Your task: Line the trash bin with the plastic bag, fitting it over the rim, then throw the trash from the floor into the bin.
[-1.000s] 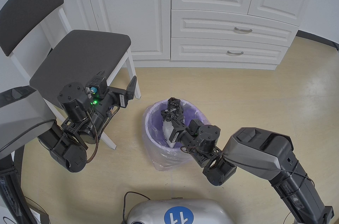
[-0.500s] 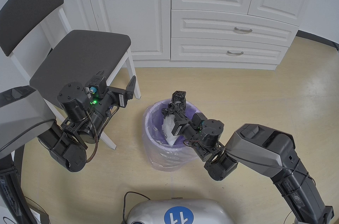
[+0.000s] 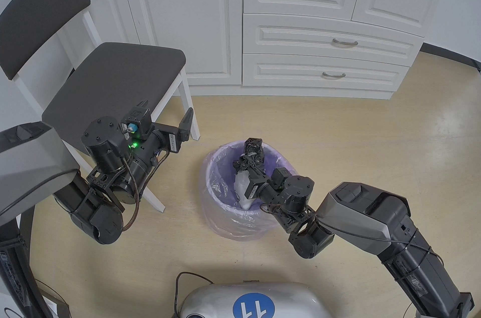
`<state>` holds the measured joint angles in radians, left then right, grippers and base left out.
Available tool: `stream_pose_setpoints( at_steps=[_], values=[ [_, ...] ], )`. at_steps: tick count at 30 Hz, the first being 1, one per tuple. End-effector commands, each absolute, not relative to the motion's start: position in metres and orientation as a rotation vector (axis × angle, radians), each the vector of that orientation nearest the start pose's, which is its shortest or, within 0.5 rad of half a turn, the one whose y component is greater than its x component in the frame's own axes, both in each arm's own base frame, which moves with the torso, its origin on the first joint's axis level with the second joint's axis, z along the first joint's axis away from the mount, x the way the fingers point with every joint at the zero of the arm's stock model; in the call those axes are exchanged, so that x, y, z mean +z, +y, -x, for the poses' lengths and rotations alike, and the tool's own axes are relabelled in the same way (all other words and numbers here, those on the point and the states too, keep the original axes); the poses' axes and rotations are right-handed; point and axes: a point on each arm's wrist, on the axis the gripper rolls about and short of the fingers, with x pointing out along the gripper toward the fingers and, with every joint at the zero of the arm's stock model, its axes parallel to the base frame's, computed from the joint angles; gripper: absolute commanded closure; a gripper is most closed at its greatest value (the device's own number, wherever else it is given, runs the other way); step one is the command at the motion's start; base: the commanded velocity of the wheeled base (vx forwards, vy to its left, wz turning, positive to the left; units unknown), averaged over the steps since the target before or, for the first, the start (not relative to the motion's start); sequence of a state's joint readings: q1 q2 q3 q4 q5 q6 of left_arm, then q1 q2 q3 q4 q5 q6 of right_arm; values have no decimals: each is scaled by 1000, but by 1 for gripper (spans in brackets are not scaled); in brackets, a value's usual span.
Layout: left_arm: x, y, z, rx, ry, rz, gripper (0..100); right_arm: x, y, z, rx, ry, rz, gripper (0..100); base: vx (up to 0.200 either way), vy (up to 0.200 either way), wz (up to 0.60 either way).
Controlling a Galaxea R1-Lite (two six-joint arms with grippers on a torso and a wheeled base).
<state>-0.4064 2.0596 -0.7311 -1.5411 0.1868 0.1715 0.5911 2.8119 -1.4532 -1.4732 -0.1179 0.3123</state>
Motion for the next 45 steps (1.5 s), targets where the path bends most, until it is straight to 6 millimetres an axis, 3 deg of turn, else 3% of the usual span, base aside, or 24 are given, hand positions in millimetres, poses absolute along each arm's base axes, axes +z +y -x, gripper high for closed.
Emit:
stream_pose_setpoints(
  at_steps=[1, 7, 14, 17, 21, 23, 28, 36, 45],
  values=[
    [134, -137, -329, -201, -219, -109, 0, -50, 275, -406, 497, 3, -339, 100, 0, 0, 0],
    [134, -137, -329, -201, -219, -109, 0, -56, 274, -403, 531, 35, -337, 100, 0, 0, 0],
    [133, -137, -329, -201, -218, -109, 0, -21, 274, -405, 540, -35, -366, 100, 0, 0, 0],
    [133, -137, -329, -201, -218, -109, 0, -15, 272, -408, 535, -52, -373, 100, 0, 0, 0],
    [133, -137, -329, -201, -218, -109, 0, -19, 262, -422, 521, -63, -374, 100, 0, 0, 0],
    [133, -138, -330, -201, -218, -109, 0, -36, 258, -437, 530, -65, -373, 100, 0, 0, 0],
    [133, -138, -331, -201, -219, -109, 0, -39, 257, -445, 519, -56, -371, 100, 0, 0, 0],
    [131, -138, -332, -201, -214, -111, 0, -50, 261, -436, 529, -25, -356, 100, 0, 0, 0],
    [131, -138, -332, -199, -215, -110, 0, -65, 275, -411, 573, 32, -336, 100, 0, 0, 0]
  ],
)
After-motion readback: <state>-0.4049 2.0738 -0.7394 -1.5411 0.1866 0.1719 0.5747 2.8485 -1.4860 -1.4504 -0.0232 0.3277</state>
